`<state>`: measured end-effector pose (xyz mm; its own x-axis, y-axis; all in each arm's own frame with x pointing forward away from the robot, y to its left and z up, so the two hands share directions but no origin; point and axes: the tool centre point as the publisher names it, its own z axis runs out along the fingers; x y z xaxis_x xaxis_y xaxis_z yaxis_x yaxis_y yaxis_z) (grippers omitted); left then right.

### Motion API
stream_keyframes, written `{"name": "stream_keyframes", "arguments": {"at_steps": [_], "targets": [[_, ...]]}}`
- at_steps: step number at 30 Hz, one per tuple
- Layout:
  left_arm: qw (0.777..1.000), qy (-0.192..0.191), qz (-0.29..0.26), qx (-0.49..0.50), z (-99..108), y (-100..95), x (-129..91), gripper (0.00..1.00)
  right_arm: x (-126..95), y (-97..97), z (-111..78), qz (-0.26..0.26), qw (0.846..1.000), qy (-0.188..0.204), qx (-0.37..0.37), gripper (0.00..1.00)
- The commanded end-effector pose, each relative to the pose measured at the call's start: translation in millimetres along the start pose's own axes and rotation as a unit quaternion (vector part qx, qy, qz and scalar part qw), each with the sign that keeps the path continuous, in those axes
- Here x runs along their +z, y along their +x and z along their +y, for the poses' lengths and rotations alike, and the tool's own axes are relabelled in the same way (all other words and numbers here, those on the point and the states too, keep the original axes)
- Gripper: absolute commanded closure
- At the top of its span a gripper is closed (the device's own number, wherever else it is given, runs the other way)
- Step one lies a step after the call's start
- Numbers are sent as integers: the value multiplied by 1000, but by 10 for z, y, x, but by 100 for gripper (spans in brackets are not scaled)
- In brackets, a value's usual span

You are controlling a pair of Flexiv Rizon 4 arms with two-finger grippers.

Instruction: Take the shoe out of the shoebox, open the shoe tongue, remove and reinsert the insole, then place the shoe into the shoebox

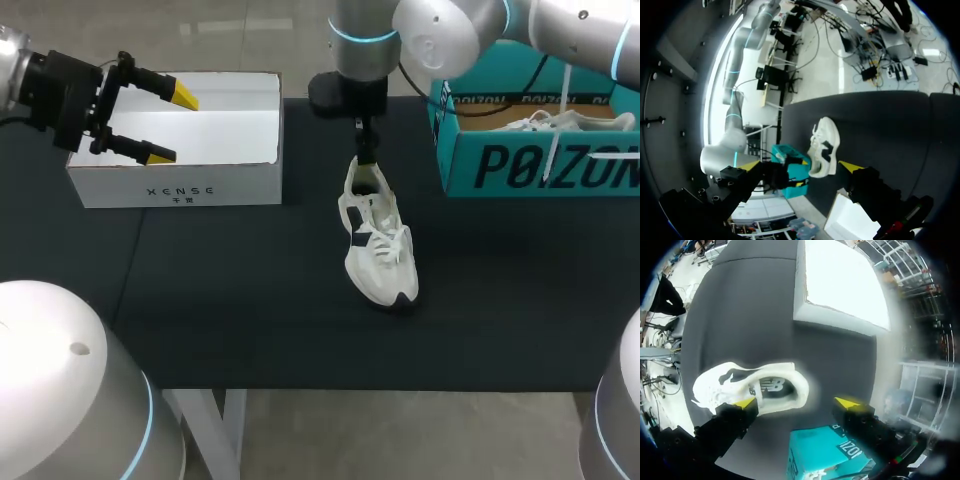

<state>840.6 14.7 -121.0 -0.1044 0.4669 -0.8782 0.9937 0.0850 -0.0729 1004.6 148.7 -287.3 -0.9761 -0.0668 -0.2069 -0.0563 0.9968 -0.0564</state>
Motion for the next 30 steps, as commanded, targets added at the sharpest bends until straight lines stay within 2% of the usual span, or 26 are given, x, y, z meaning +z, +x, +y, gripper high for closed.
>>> {"name": "stream_keyframes", "arguments": {"at_steps": [1,6,13,21,30], "targets": [[1000,0,1,0,2,-3,-2,0,104,-110,-2,8,1000,16,-16,0],[1000,0,1,0,2,-3,-2,0,212,-208,-53,12,1000,12,-16,0],[1000,0,1,0,2,-3,-2,0,486,-257,-1,13,1000,3,-28,0],[1000,0,1,0,2,-3,-2,0,722,-231,52,23,999,10,-46,0],[1000,0,1,0,2,-3,-2,0,947,-317,104,28,999,20,-41,0]]}}
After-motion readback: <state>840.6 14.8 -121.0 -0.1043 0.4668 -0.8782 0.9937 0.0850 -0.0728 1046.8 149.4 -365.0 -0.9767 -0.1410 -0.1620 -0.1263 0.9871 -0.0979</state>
